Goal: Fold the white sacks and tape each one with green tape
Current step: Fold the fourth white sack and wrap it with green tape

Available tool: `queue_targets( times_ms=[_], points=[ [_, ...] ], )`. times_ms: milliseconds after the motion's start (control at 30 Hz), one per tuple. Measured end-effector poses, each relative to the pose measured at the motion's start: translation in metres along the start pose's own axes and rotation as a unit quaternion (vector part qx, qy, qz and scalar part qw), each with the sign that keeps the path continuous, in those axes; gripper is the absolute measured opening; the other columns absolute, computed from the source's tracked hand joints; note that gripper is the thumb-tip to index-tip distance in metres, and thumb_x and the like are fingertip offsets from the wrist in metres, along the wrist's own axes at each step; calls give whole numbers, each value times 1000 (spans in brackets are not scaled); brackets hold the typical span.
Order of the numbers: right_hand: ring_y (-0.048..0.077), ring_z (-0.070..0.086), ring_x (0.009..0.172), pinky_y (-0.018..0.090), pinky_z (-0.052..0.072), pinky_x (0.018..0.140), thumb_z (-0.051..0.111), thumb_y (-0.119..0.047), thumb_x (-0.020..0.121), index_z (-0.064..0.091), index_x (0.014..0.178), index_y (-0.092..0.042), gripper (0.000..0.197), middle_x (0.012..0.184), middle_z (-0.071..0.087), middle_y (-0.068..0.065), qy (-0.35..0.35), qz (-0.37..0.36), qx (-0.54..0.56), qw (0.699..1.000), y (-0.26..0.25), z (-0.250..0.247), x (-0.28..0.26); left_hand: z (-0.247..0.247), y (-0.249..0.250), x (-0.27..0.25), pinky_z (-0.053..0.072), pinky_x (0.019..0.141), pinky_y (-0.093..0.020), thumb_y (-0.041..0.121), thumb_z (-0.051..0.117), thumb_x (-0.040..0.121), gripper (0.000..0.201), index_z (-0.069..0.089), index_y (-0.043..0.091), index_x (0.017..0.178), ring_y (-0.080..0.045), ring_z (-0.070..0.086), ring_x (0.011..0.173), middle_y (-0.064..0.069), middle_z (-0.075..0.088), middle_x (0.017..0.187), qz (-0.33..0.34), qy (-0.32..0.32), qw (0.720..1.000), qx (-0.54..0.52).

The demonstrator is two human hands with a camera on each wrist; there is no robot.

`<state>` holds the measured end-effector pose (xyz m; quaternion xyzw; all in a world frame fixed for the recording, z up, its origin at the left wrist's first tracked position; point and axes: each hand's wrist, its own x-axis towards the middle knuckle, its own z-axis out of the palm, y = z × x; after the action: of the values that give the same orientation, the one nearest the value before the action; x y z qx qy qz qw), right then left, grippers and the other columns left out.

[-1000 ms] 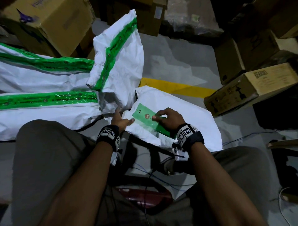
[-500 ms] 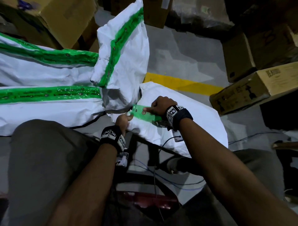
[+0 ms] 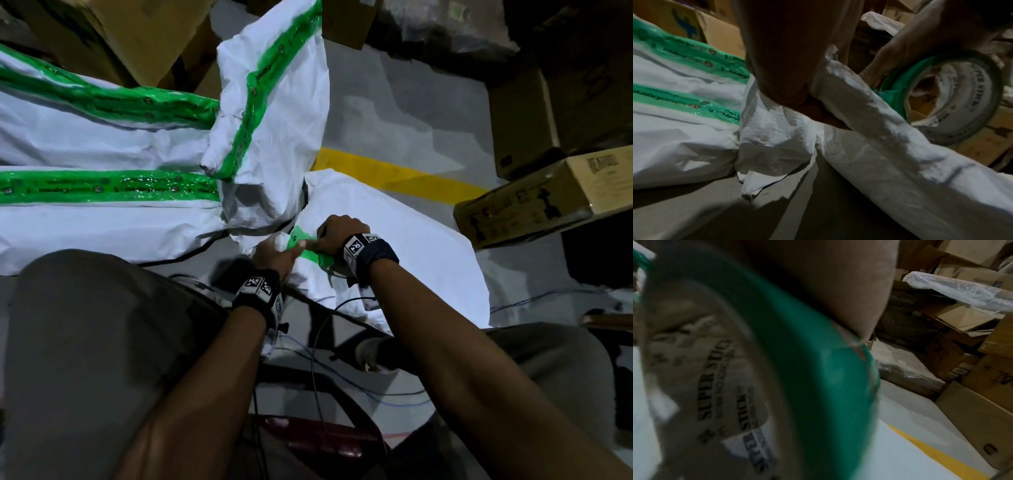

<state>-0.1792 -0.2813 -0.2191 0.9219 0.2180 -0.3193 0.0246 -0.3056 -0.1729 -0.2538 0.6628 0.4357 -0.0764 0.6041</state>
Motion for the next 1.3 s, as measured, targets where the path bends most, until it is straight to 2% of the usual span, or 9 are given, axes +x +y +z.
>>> queue_targets(
  times_ms=[100, 167, 333, 433, 700, 933, 1067, 1167, 1300],
  points=[
    [24, 64, 84, 33, 53, 75, 54, -92, 68, 71, 93, -26, 72, 91, 67, 0, -10, 0, -10, 1000, 6, 1, -9, 1, -3, -1, 41, 73, -28, 31, 73, 89, 35, 71, 0, 105, -32, 67, 101, -19, 72, 104, 8, 42, 999, -5],
    [25, 61, 96, 39, 51, 86, 62, -90, 62, 62, 114, -31, 79, 112, 57, 1, 4, 18, 41, 999, 22, 9, -14, -1, -2, -1, 38, 70, -26, 26, 69, 93, 32, 71, -3, 105, -33, 67, 101, -20, 72, 103, 4, 45, 999, -30],
    [21, 66, 102, 30, 50, 79, 84, -62, 66, 57, 112, -28, 63, 103, 67, -2, 61, 28, 328, 942, 62, 35, -38, -2, -1, -3, 28, 65, -19, 25, 59, 100, 35, 68, -7, 113, -27, 58, 96, -25, 67, 113, 28, 41, 999, -7],
    [14, 65, 112, 43, 54, 96, 97, -56, 49, 46, 130, -46, 96, 115, 70, -10, 41, -43, 385, 921, 68, 51, -52, -5, -5, -4, 30, 71, -19, 42, 55, 101, 47, 69, -1, 113, -28, 60, 107, -16, 65, 109, 14, 40, 999, 3],
    [27, 54, 92, 43, 55, 74, 86, -18, 66, 50, 134, -41, 80, 113, 40, 1, 153, -182, 173, 956, 87, 48, -66, -5, -11, 7, 44, 90, -34, 51, 57, 96, 53, 73, 2, 108, -38, 61, 111, -21, 69, 116, -16, 78, 996, 29],
    [32, 50, 68, 34, 37, 63, 50, -60, 86, 61, 134, -41, 53, 90, 50, 10, 145, -241, -93, 955, 113, 28, -73, -5, -9, 12, 46, 87, -37, 52, 59, 91, 55, 75, -1, 97, -37, 65, 102, -24, 71, 102, 23, 99, 994, 29],
    [34, 55, 76, 38, 40, 67, 35, -67, 83, 51, 141, -46, 64, 91, 53, 11, 123, -218, -125, 960, 112, 31, -74, -5, -7, 14, 45, 79, -37, 40, 64, 94, 45, 74, -2, 84, -36, 66, 93, -24, 70, 87, 32, 105, 994, 15],
    [34, 54, 107, 43, 39, 85, 43, -64, 90, 37, 147, -54, 59, 122, 52, 11, 82, -172, -199, 961, 93, 31, -81, -8, -17, 20, 47, 73, -37, 47, 70, 85, 53, 69, -4, 72, -37, 68, 88, -21, 64, 75, 4, 112, 994, -16],
    [31, 35, 134, 56, 33, 100, 47, -46, 99, 34, 148, -48, 51, 148, 35, 9, 55, -142, -248, 957, 58, 42, -92, -16, -23, 30, 55, 92, -49, 51, 78, 72, 42, 63, 13, 63, -21, 61, 80, -10, 65, 80, -18, 64, 996, -59]
  ],
)
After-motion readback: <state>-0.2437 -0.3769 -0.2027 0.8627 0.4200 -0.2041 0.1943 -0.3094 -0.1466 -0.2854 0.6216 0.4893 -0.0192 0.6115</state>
